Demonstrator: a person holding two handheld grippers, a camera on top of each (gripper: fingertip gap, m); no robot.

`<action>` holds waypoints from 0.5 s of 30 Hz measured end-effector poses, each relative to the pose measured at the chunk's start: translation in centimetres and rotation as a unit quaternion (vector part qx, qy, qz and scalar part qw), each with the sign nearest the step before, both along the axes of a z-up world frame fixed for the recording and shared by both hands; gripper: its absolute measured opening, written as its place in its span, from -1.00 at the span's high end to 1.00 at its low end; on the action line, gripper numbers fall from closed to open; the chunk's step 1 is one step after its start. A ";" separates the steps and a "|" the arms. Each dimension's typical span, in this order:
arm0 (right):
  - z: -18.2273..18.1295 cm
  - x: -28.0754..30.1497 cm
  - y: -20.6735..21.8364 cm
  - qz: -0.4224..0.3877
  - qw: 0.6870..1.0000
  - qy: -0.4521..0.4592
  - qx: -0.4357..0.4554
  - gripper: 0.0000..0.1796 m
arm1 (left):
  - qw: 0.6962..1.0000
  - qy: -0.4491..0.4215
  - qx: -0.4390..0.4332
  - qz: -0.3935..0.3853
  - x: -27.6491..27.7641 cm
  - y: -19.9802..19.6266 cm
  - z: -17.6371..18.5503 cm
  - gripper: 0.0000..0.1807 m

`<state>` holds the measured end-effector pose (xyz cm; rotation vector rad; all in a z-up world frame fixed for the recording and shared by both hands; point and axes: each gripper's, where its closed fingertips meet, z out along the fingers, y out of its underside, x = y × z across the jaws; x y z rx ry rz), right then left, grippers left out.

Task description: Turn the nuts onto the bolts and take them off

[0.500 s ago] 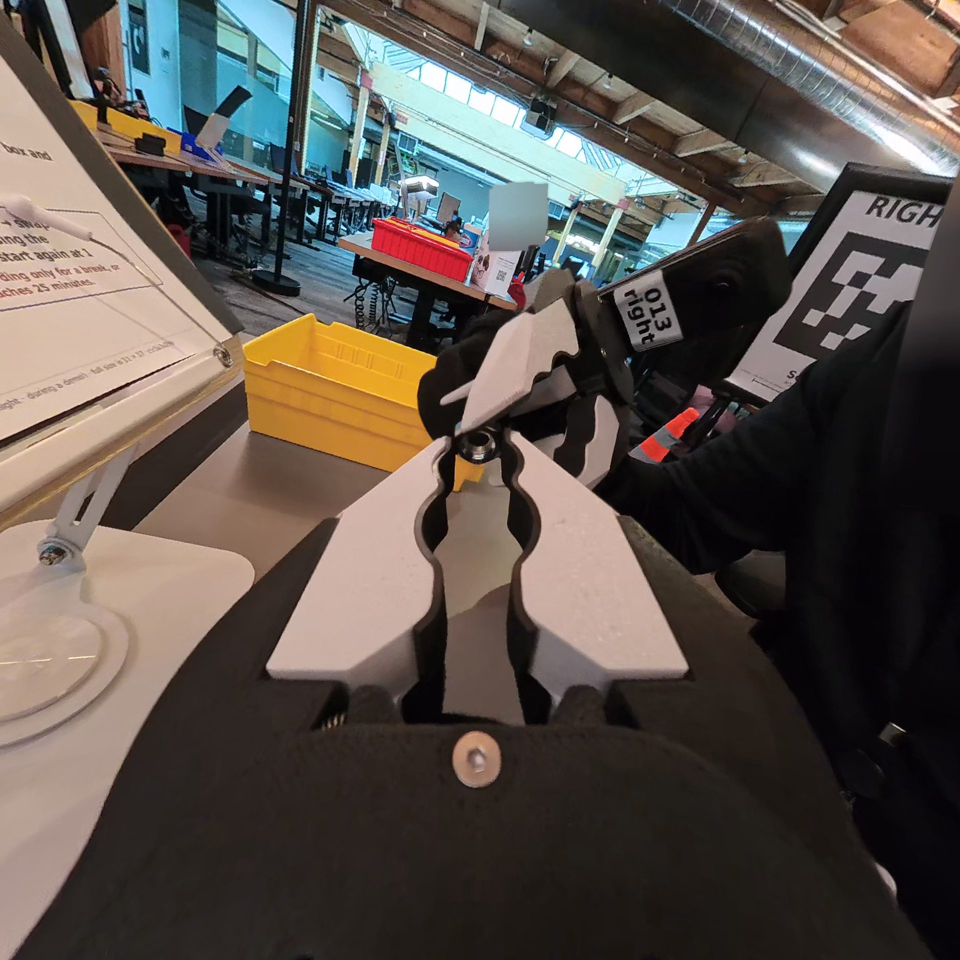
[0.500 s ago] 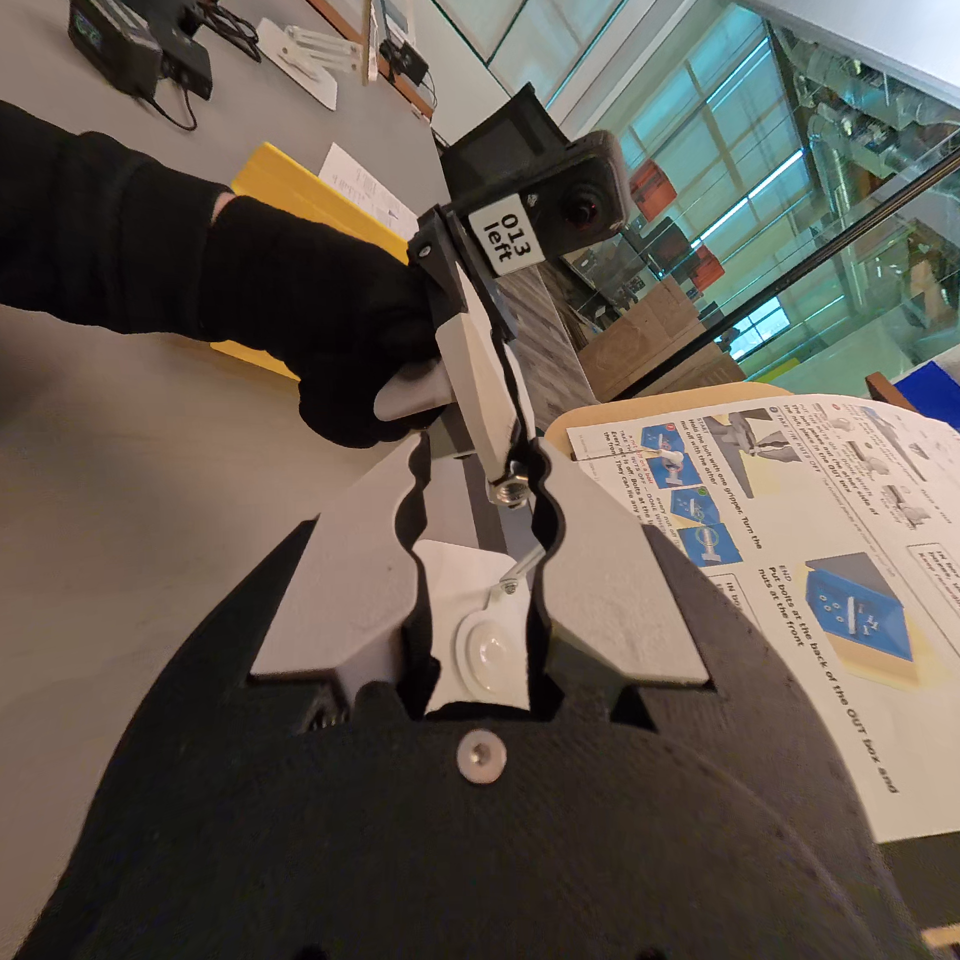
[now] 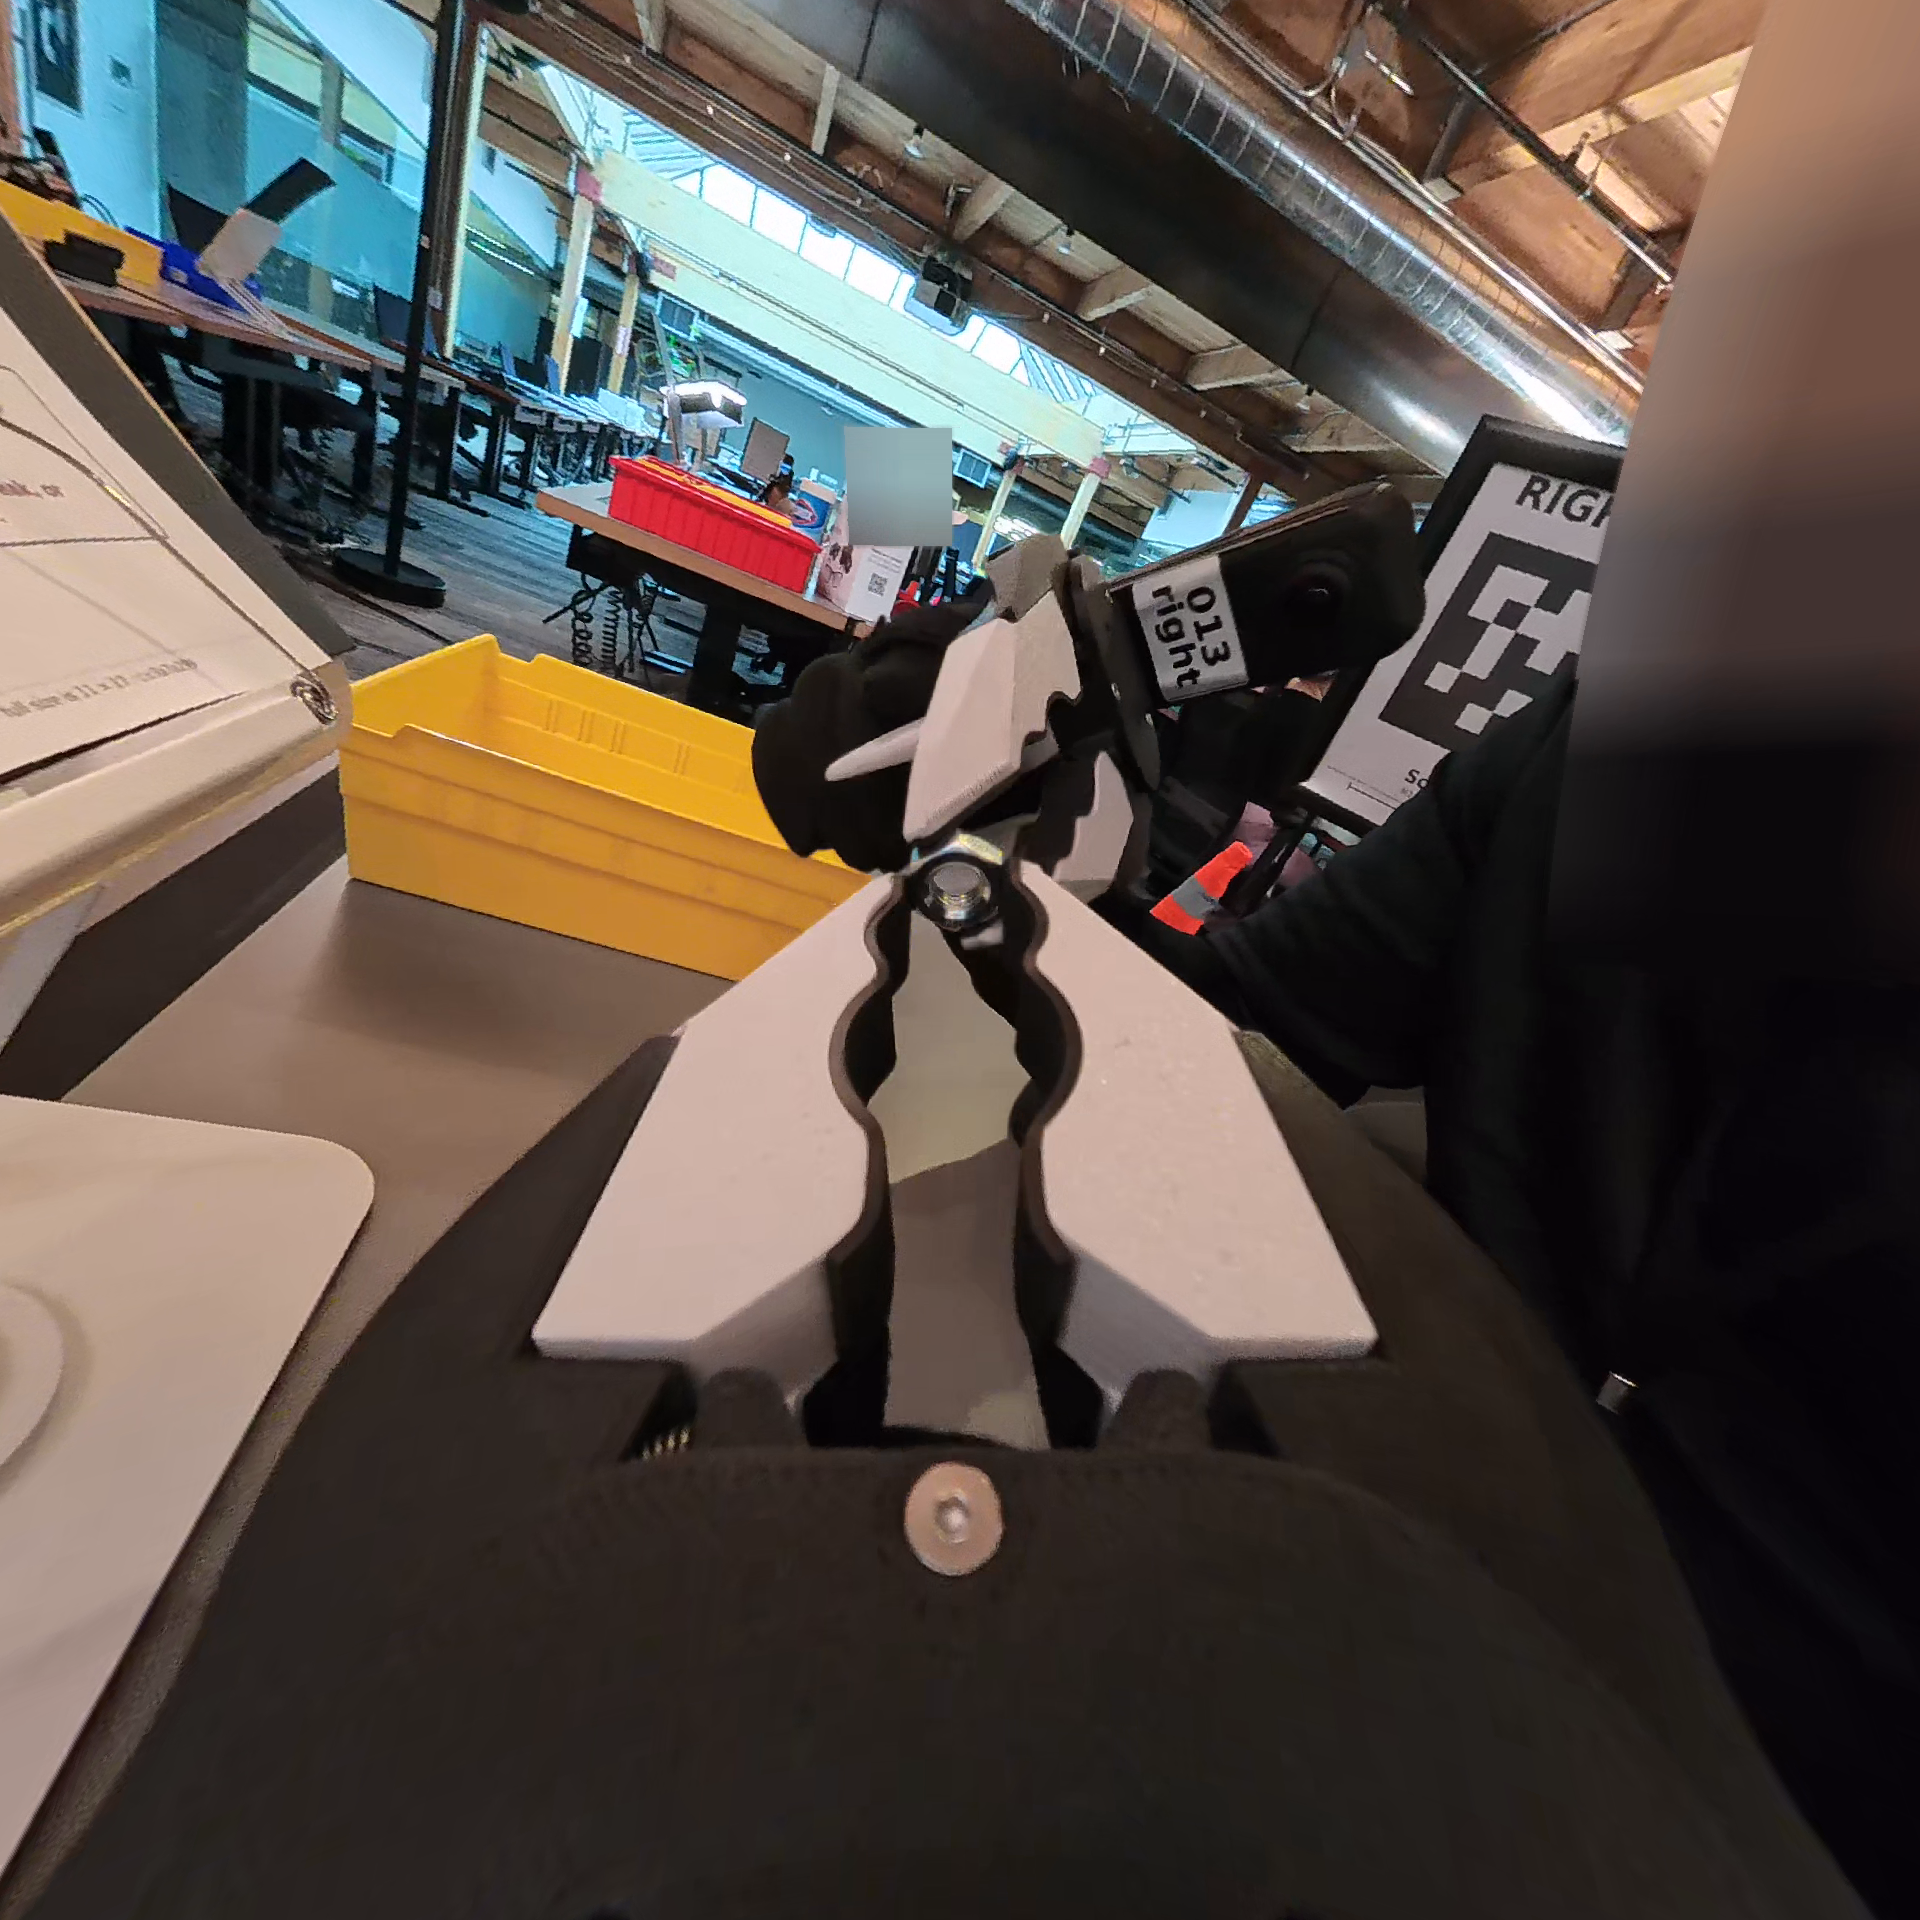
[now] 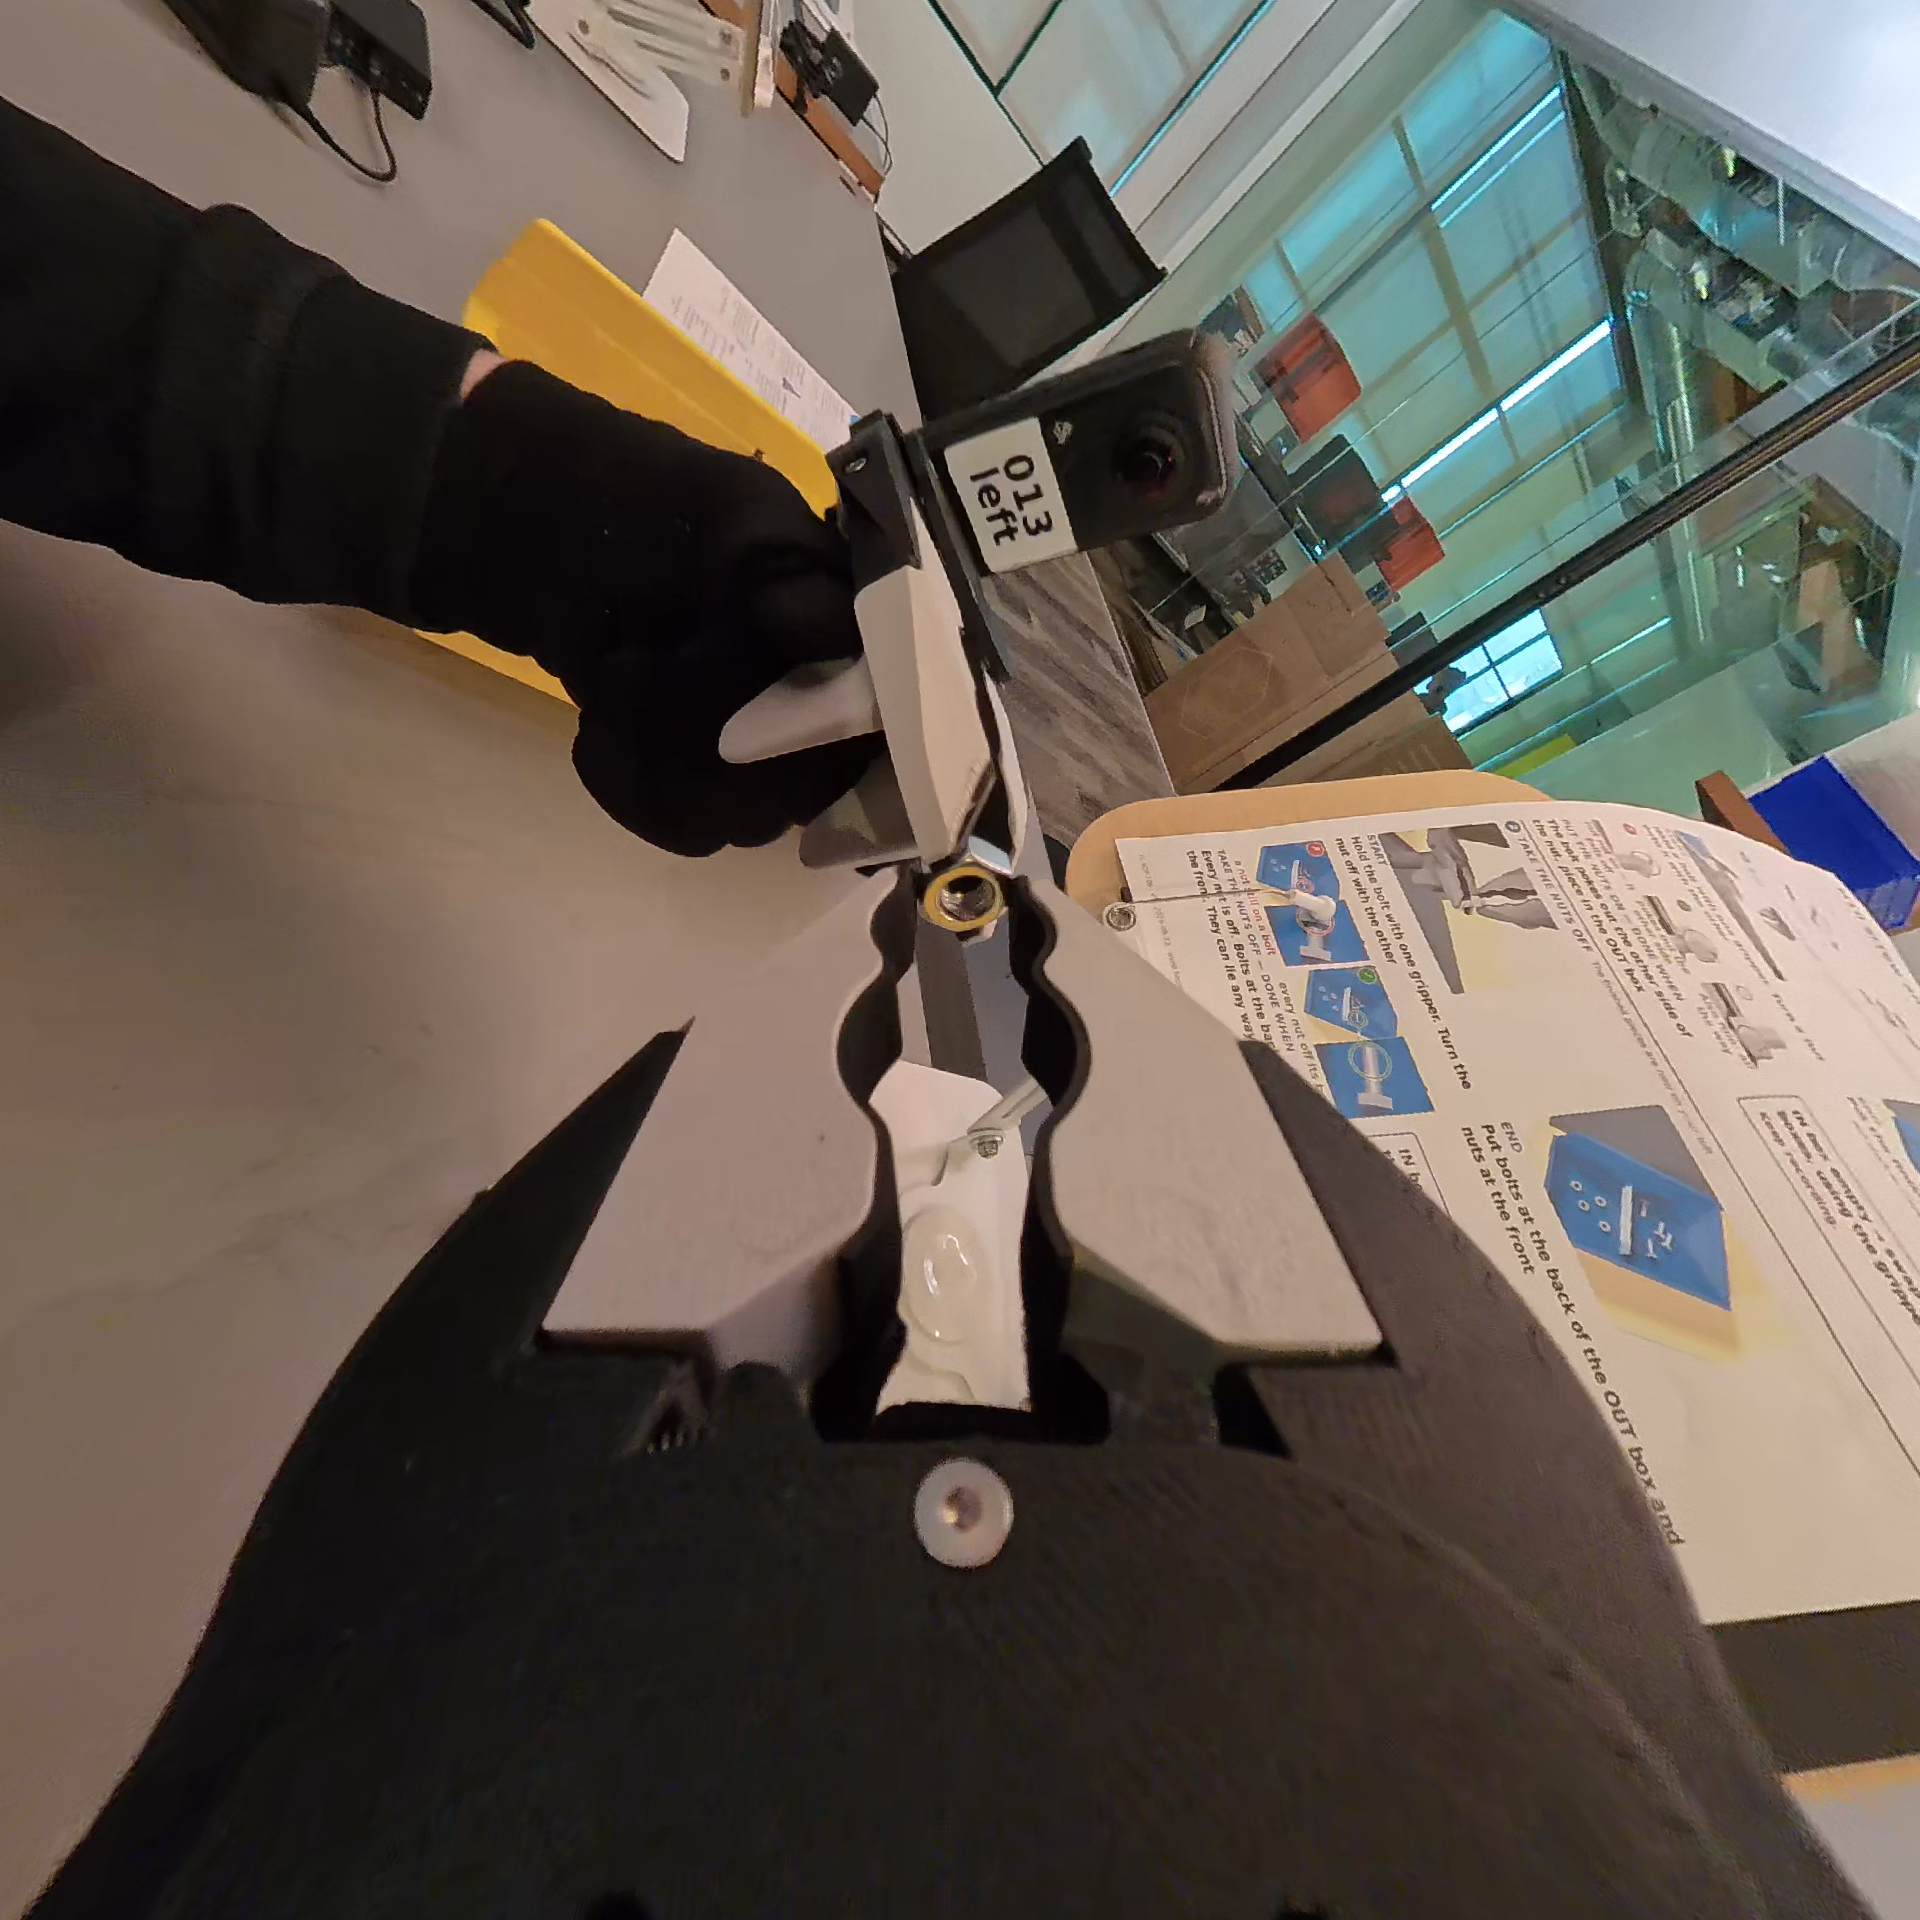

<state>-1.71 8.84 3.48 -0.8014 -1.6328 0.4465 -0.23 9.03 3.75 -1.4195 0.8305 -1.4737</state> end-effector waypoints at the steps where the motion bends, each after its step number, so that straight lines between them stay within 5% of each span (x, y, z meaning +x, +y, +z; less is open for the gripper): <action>1: 0.0 0.0 -0.1 0.004 1.000 -0.001 0.001 0.83 | 1.000 -0.002 0.000 -0.005 0.0 -0.1 0.0 0.83; 15: -0.5 0.1 -0.5 0.006 0.999 -0.019 0.035 0.82 | 0.998 -0.013 -0.036 -0.043 0.2 -0.7 -0.5 0.83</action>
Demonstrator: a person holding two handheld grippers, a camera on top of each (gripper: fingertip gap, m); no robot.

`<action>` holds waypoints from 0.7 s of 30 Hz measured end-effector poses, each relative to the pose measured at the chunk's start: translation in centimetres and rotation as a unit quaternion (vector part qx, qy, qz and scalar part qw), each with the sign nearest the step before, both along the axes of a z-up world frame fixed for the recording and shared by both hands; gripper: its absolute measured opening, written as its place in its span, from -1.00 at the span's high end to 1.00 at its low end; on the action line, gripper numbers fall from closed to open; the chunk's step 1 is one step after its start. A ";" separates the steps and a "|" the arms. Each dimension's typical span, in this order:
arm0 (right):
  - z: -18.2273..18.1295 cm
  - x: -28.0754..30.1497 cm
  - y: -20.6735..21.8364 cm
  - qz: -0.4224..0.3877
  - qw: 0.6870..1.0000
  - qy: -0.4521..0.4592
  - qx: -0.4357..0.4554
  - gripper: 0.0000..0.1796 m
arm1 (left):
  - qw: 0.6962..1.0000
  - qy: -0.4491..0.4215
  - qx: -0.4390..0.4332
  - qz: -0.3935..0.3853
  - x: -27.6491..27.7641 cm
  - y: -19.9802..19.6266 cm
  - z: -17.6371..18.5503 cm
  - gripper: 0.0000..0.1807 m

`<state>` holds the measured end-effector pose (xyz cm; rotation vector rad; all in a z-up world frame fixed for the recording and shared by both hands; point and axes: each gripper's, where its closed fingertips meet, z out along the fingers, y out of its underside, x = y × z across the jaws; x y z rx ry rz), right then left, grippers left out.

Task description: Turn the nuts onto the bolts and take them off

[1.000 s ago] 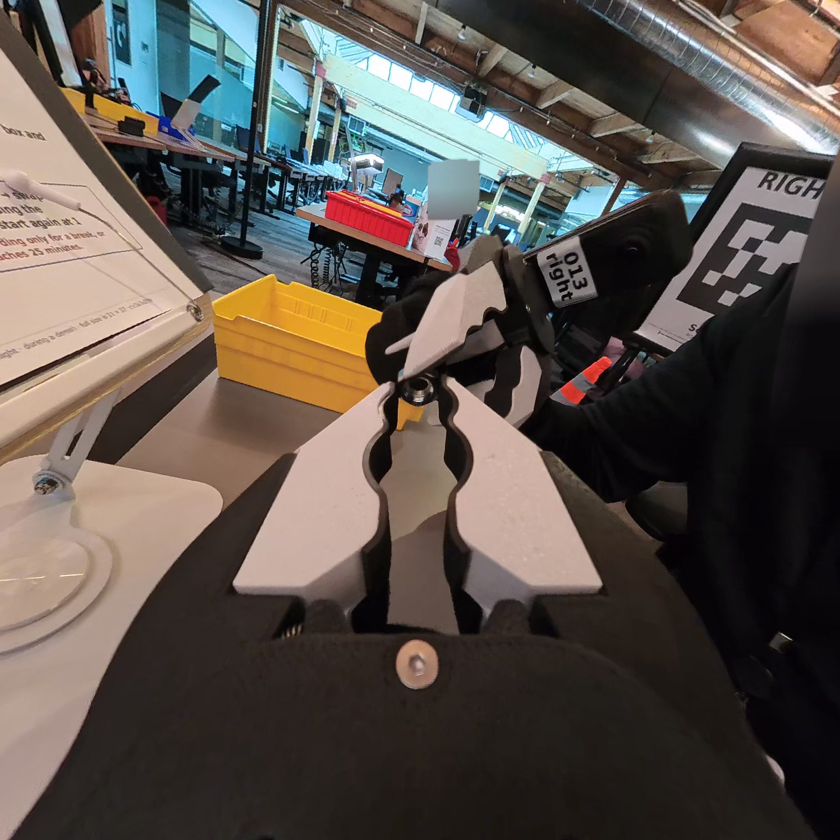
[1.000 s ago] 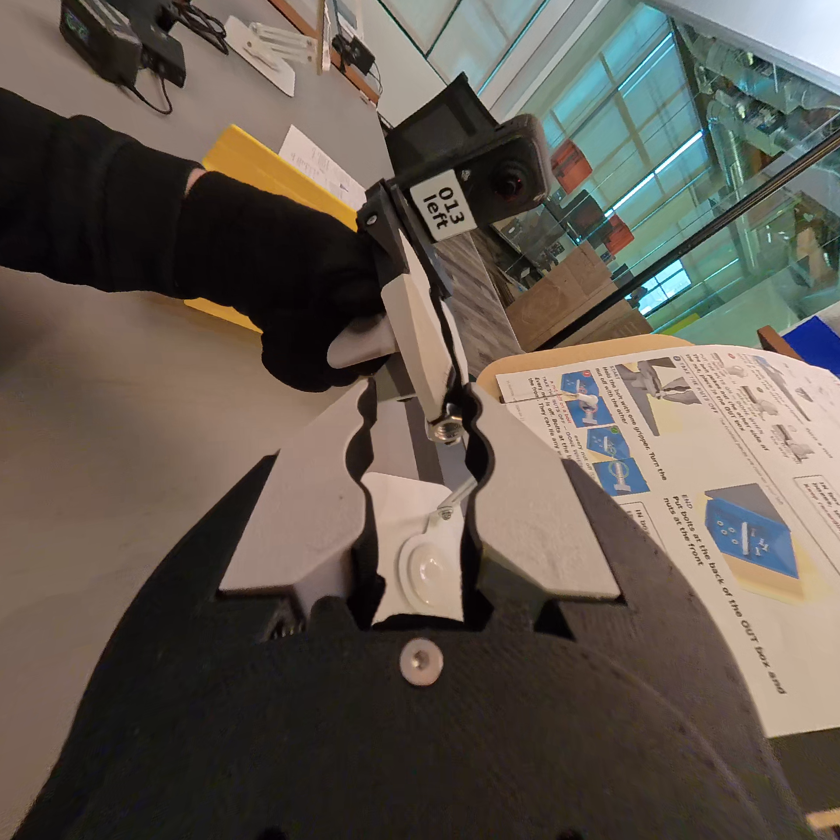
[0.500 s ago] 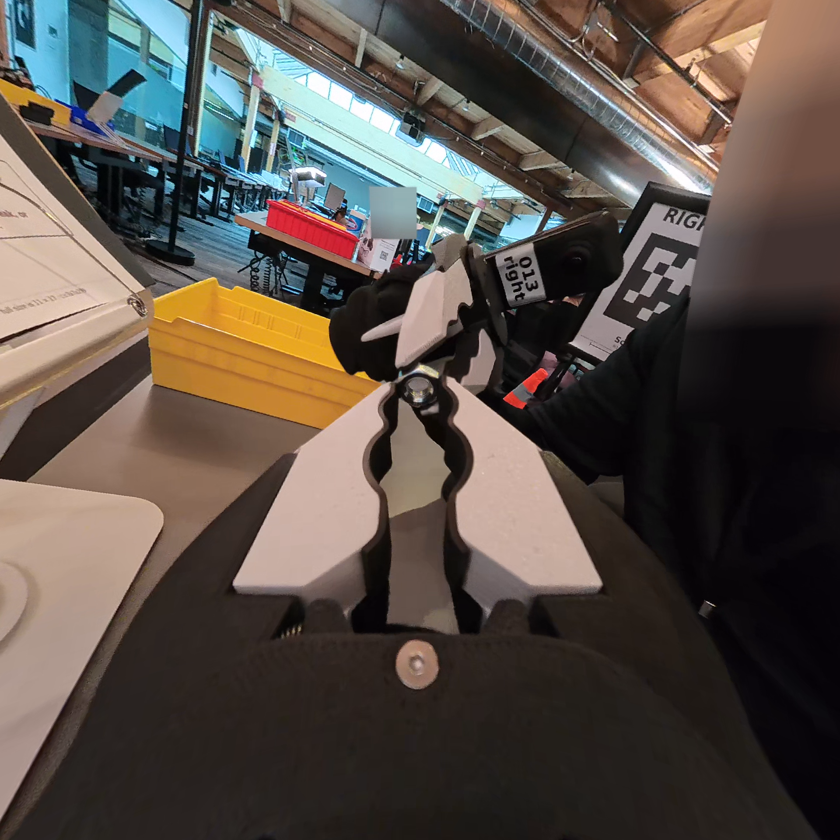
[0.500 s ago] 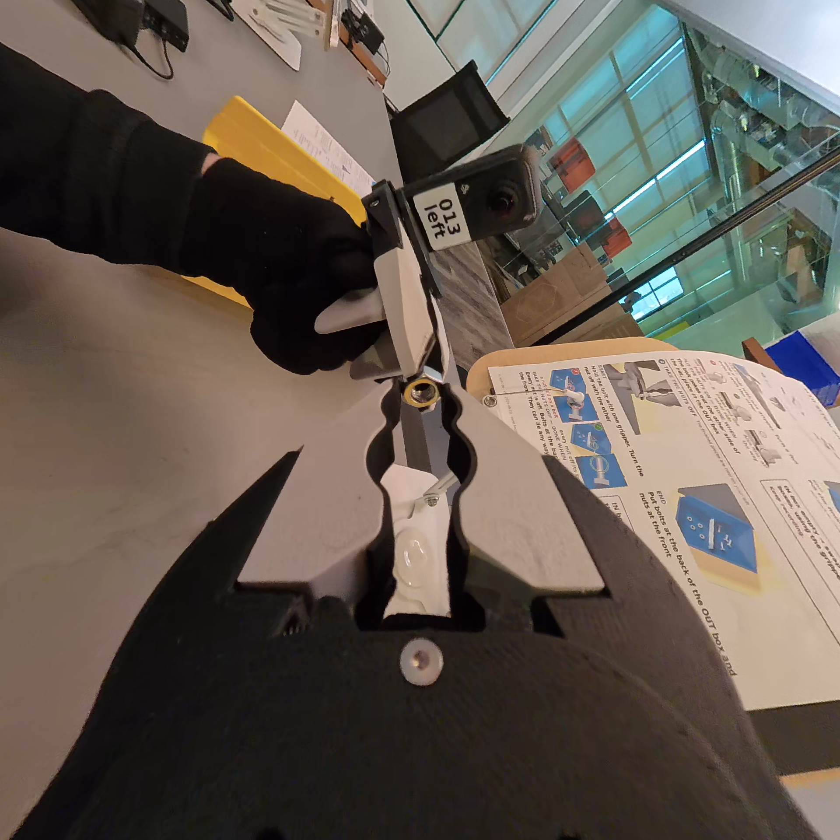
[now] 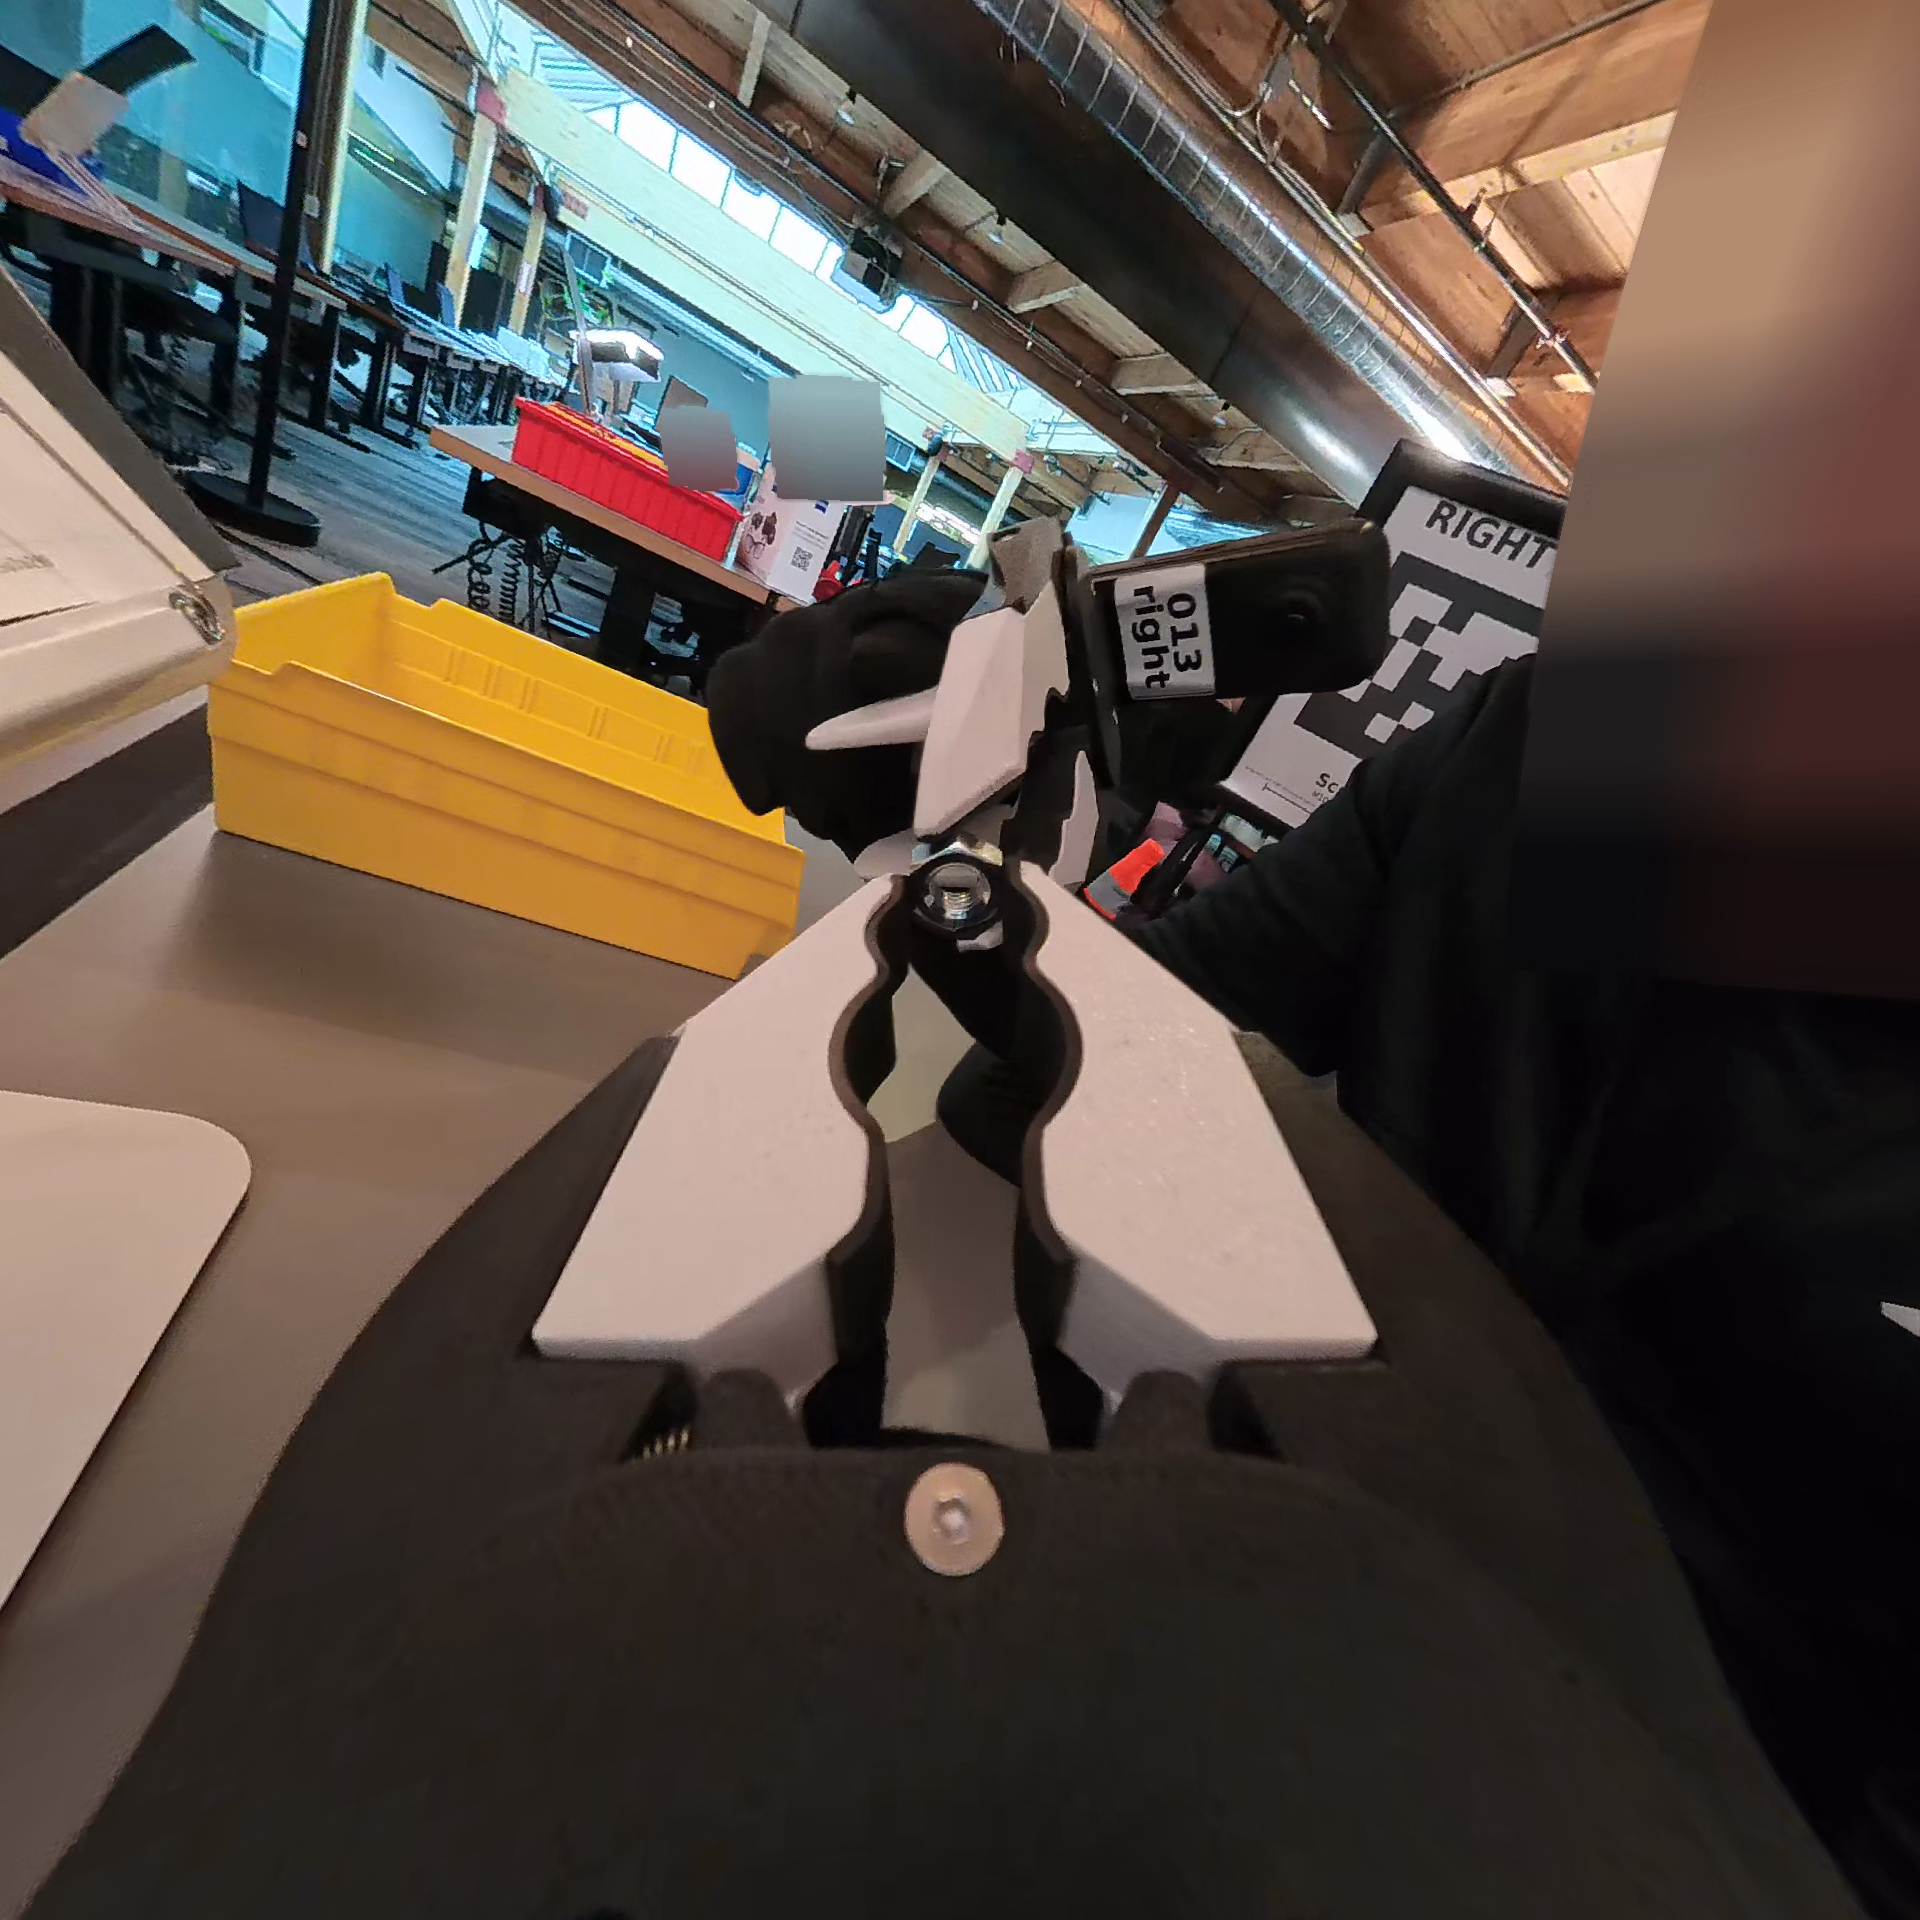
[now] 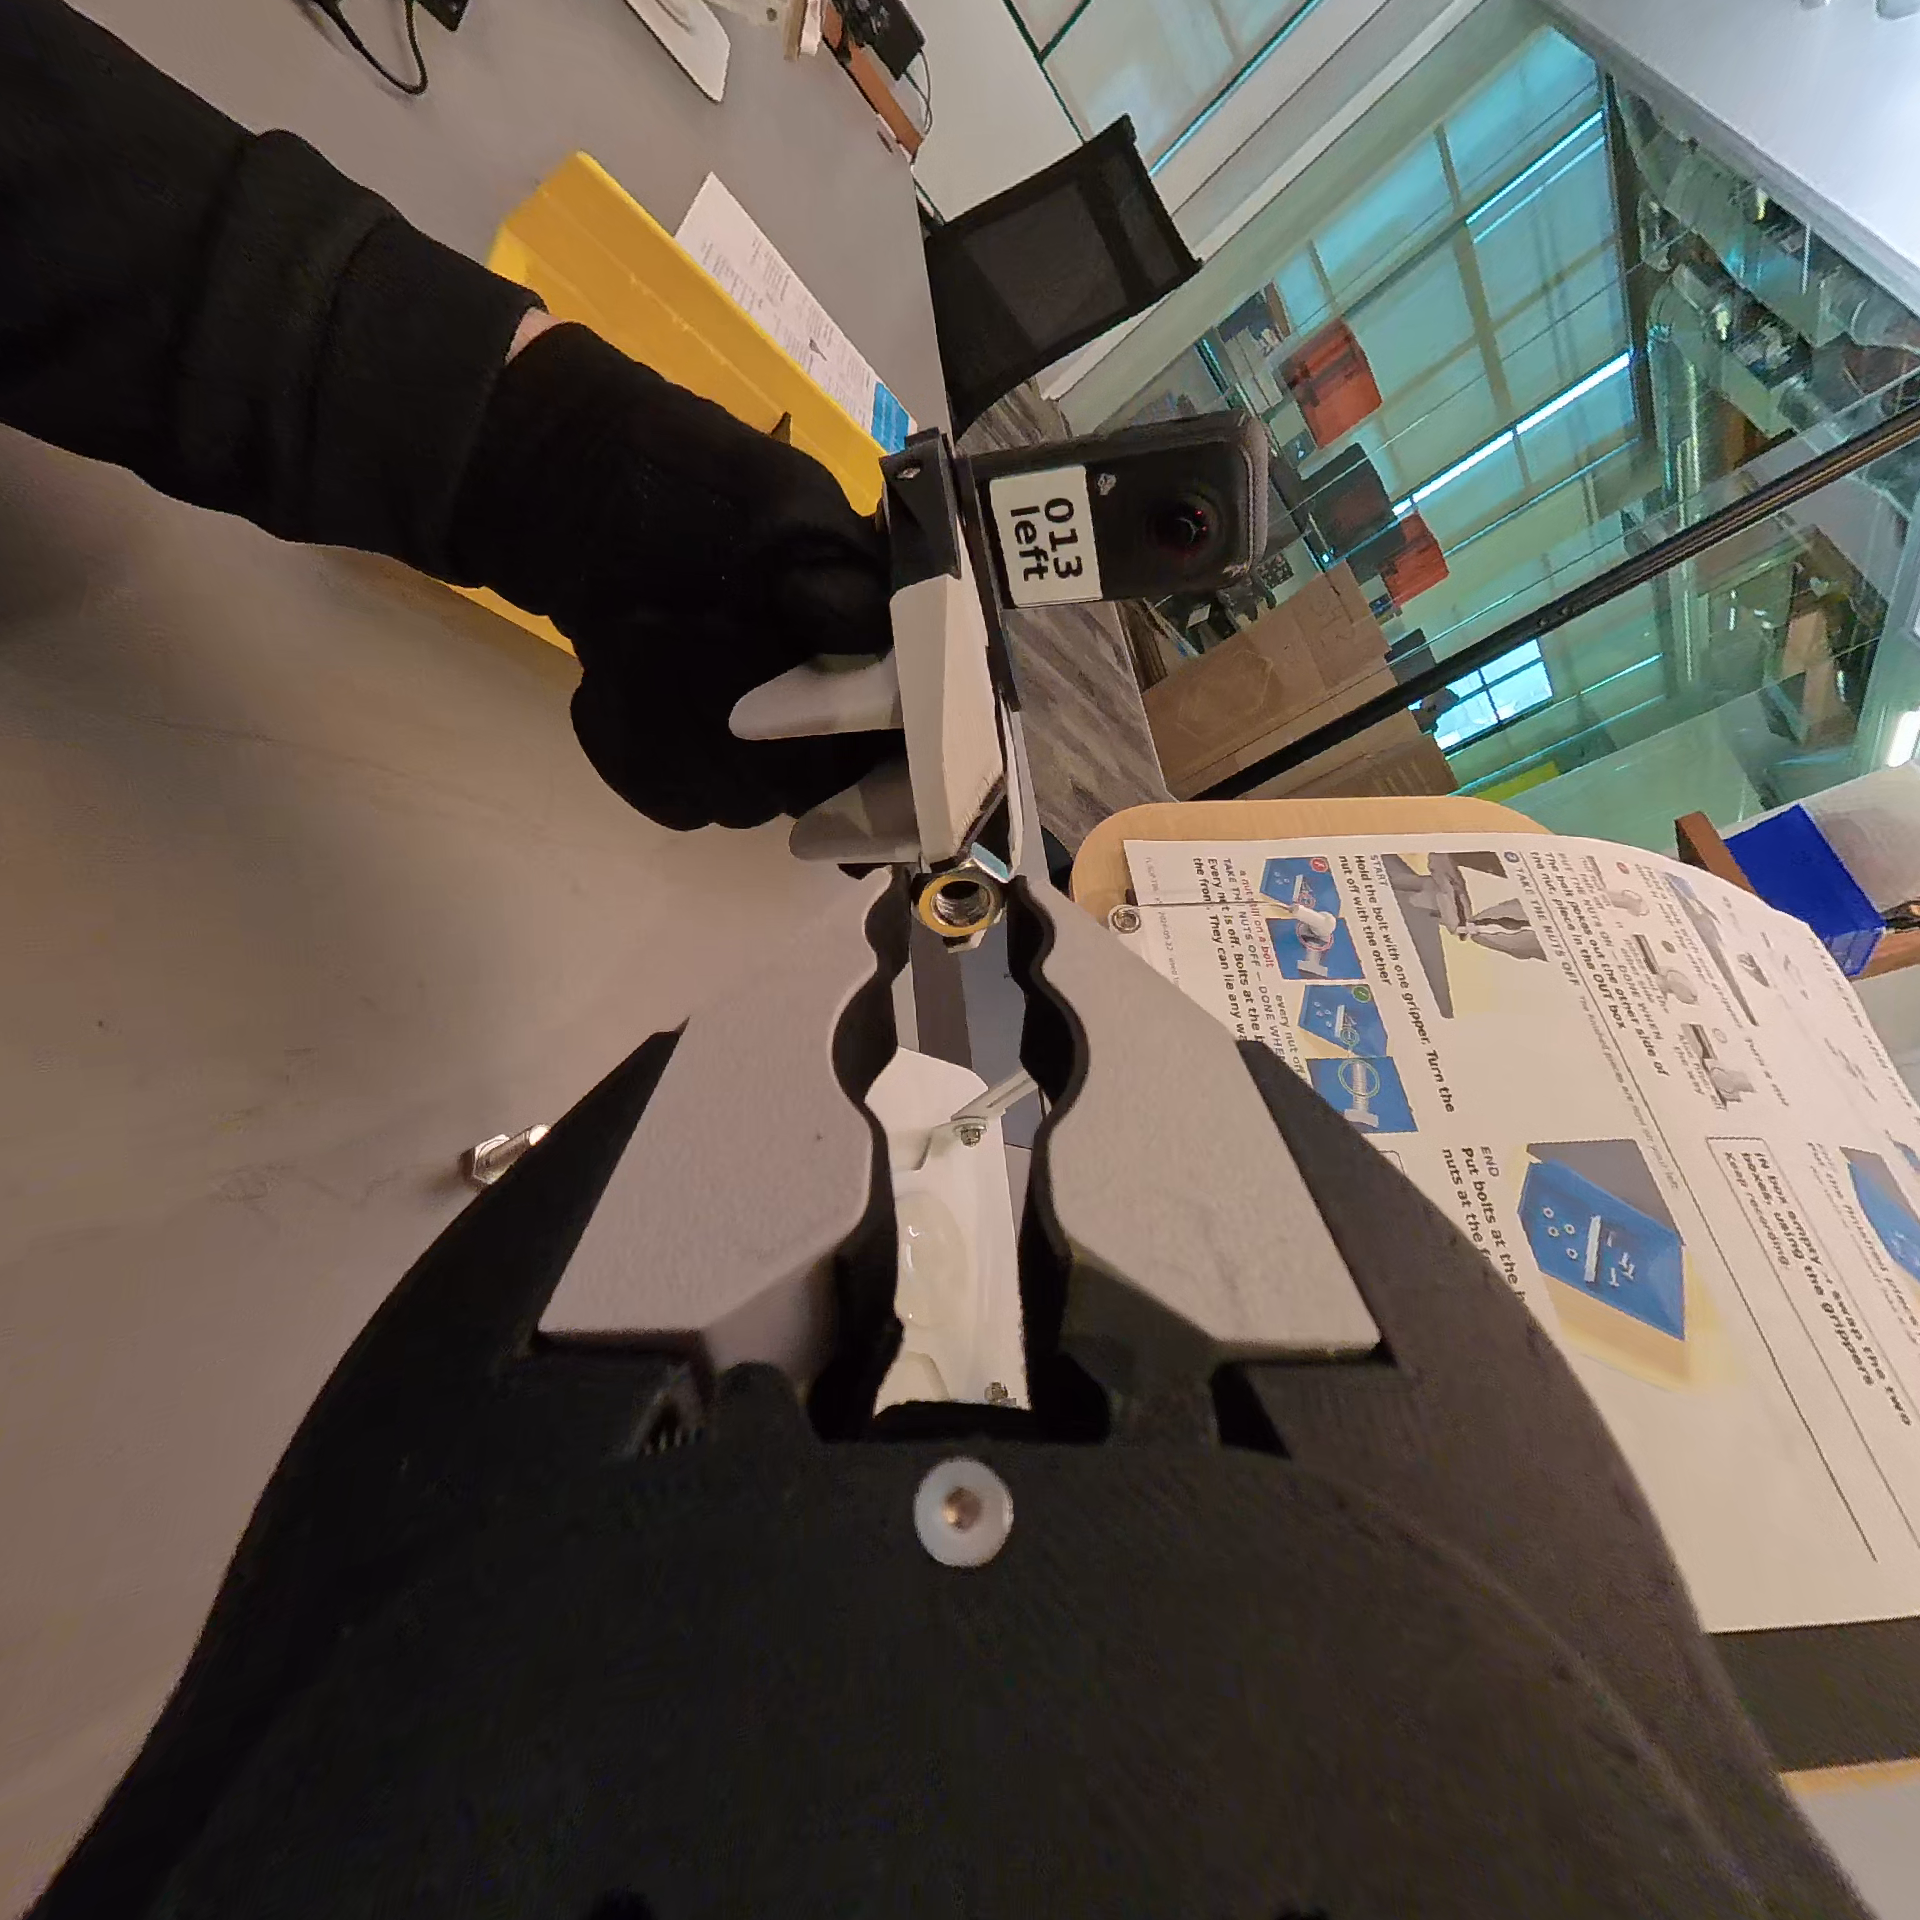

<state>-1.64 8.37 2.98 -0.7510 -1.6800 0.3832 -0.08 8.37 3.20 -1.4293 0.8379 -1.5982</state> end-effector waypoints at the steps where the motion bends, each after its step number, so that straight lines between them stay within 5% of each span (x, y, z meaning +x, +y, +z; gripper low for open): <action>1: 0.0 0.0 0.0 0.001 1.000 0.000 0.001 0.83 | 1.000 0.000 0.000 -0.001 0.0 0.0 0.0 0.83; 21: -0.1 1.0 1.5 -0.024 0.999 -0.012 -0.029 0.83 | 0.996 0.045 -0.041 0.061 -0.4 1.8 -0.8 0.70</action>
